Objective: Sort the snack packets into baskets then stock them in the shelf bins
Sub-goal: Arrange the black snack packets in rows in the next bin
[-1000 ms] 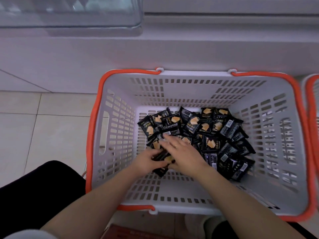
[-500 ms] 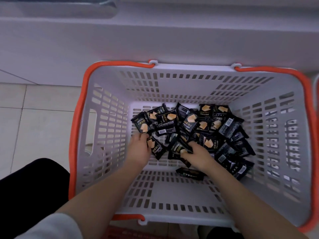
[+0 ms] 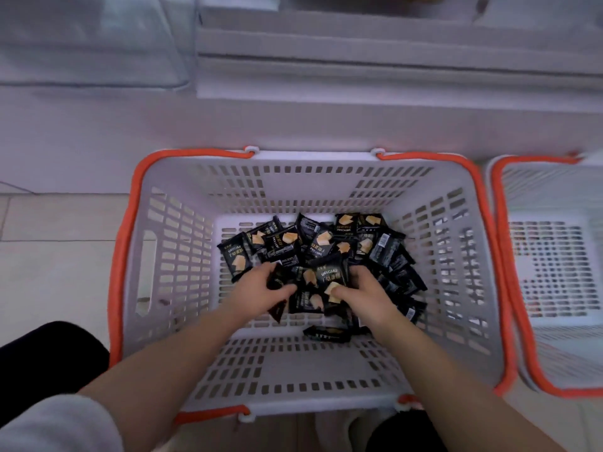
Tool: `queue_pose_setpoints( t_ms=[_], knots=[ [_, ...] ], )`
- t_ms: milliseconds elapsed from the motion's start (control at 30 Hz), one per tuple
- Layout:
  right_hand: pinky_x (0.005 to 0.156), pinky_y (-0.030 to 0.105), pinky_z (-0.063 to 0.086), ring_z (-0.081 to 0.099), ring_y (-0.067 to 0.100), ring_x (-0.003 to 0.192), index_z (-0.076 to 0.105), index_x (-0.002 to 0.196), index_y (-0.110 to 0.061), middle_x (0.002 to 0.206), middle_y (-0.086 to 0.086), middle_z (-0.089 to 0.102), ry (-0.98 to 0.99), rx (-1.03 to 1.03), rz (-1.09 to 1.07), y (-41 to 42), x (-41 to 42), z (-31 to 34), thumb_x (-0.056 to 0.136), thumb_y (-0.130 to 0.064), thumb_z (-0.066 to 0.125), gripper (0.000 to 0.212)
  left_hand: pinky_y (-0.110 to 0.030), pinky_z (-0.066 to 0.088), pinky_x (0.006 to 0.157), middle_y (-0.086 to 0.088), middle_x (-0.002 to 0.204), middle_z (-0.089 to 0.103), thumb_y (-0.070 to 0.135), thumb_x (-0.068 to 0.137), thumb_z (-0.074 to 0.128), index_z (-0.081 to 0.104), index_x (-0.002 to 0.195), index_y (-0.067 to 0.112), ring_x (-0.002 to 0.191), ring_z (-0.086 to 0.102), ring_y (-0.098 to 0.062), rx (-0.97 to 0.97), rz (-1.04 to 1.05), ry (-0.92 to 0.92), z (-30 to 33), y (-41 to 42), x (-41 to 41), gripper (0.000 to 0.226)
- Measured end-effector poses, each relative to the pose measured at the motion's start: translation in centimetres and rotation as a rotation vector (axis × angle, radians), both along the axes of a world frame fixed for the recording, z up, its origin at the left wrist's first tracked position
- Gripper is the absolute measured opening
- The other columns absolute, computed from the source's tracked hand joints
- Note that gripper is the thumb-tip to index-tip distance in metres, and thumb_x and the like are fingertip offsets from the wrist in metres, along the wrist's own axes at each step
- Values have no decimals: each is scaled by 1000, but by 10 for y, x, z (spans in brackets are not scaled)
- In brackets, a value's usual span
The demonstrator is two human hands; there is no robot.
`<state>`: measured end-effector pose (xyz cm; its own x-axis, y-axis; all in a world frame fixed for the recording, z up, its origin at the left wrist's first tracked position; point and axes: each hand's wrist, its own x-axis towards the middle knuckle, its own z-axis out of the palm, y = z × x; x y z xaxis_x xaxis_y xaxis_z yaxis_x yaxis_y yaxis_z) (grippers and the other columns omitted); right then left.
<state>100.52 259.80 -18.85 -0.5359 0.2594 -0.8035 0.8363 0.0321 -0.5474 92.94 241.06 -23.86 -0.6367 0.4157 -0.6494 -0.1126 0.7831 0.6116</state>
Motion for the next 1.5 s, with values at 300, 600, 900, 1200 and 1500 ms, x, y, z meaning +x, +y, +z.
queue_pose_setpoints(
  t_ms=[300, 600, 900, 1200, 1500],
  knots=[
    [78, 31, 50, 57, 9, 90, 38, 117, -25, 98, -11, 56, 354, 51, -98, -63, -2, 80, 91, -20, 47, 28, -25, 54, 78, 5, 110, 68, 54, 87, 48, 60, 109, 30, 93, 65, -6, 559, 645, -272, 103, 0, 23, 34],
    [74, 1, 29, 41, -5, 101, 34, 124, -39, 103, -30, 41, 580, 48, 69, -108, 7, 158, 100, -39, 33, 25, -48, 39, 105, -7, 129, 56, 38, 98, 38, 50, 128, 20, 117, 54, -23, 712, 677, -318, 186, -8, 34, 37],
    [63, 3, 42, 53, -16, 84, 43, 105, -46, 97, -28, 55, 876, 250, 283, -108, -24, 264, 87, -31, 61, 30, -38, 42, 102, -12, 118, 63, 35, 99, 34, 56, 120, 12, 112, 58, -24, 743, 424, -66, 302, -48, -11, 38],
    [69, 20, 43, 57, 8, 86, 54, 106, -29, 89, -14, 60, 1057, 519, 262, -128, -115, 370, 83, -29, 63, 25, -18, 50, 72, 5, 83, 69, 7, 92, 50, 59, 85, 25, 71, 65, -3, 577, 199, 656, 396, -107, -103, 22],
    [60, 27, 39, 50, 26, 73, 45, 68, -9, 71, 5, 49, 442, 1039, 688, -145, -230, 350, 87, -28, 54, 28, -37, 40, 101, -4, 140, 39, 25, 88, 58, 52, 128, 18, 126, 41, -23, -271, -461, 1020, 385, -102, -221, 41]
  ],
)
